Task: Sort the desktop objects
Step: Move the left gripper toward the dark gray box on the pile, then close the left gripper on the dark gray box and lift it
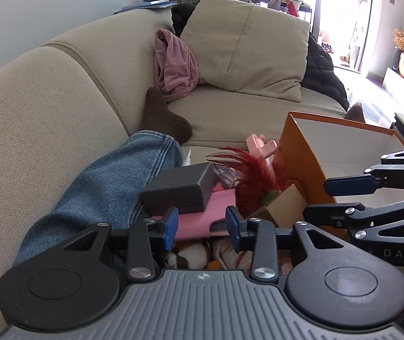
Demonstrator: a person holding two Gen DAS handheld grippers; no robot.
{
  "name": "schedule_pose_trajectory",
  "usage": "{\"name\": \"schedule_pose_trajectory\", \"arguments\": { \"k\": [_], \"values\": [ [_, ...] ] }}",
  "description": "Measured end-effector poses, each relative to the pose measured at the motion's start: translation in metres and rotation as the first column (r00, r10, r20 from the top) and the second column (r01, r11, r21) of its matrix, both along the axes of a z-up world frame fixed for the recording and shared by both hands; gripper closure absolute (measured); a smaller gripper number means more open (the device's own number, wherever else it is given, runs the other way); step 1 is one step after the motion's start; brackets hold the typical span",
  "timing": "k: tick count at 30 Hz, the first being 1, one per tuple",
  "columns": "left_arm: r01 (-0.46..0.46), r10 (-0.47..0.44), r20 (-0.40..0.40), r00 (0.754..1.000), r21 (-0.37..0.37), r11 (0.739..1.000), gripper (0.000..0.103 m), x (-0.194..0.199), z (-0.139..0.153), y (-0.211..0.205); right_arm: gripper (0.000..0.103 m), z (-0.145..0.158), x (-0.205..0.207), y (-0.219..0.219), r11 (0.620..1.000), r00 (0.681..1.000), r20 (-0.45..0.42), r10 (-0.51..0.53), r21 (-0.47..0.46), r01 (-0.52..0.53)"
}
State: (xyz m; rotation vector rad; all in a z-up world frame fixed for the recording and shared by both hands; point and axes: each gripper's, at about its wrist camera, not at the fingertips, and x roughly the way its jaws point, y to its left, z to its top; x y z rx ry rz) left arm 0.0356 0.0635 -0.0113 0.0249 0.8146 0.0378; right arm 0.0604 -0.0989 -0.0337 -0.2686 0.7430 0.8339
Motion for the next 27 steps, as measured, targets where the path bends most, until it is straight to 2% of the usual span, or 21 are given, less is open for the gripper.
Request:
{"name": "schedule_pose_trajectory", "arguments": {
  "k": [4,7,9,11,15,18,24,27],
  "values": [
    [0.047,-0.046,-0.025,0.999,0.037,0.998,0.055,0.020,-0.004,0.004,0.079,-0.003,0.023,0.027,0.997,0.997,-0.019,0.070,-0.020,-0.071],
    [0.109,-0.106,-0.053,0.993,0.056,0.993,0.053,0.036,-0.010,0.005,0.081,-0.007,0.043,0.047,0.993,0.993,-0.037,0.108,-0.044,-0.110],
    [0.150,-0.144,-0.085,0.986,0.074,0.986,0.050,0.046,-0.017,0.005,0.087,-0.012,0.054,0.056,0.989,0.990,-0.051,0.130,-0.069,-0.133],
    [0.188,-0.177,-0.107,0.978,0.105,0.977,0.048,0.052,-0.022,0.003,0.087,-0.017,0.064,0.064,0.984,0.987,-0.060,0.147,-0.095,-0.152],
    [0.271,-0.244,-0.157,0.957,0.184,0.945,0.044,0.060,-0.033,-0.004,0.087,-0.025,0.077,0.074,0.973,0.977,-0.088,0.195,-0.108,-0.204],
    [0.334,-0.287,-0.200,0.937,0.267,0.904,0.044,0.064,-0.041,-0.012,0.087,-0.029,0.084,0.080,0.965,0.967,-0.112,0.228,-0.105,-0.240],
    [0.416,-0.348,-0.247,0.905,0.329,0.848,0.043,0.071,-0.050,-0.020,0.087,-0.042,0.093,0.096,0.948,0.954,-0.133,0.269,-0.137,-0.286],
    [0.429,-0.358,-0.255,0.898,0.330,0.841,0.046,0.073,-0.053,-0.022,0.087,-0.049,0.096,0.100,0.946,0.950,-0.152,0.272,-0.139,-0.293]
  ]
}}
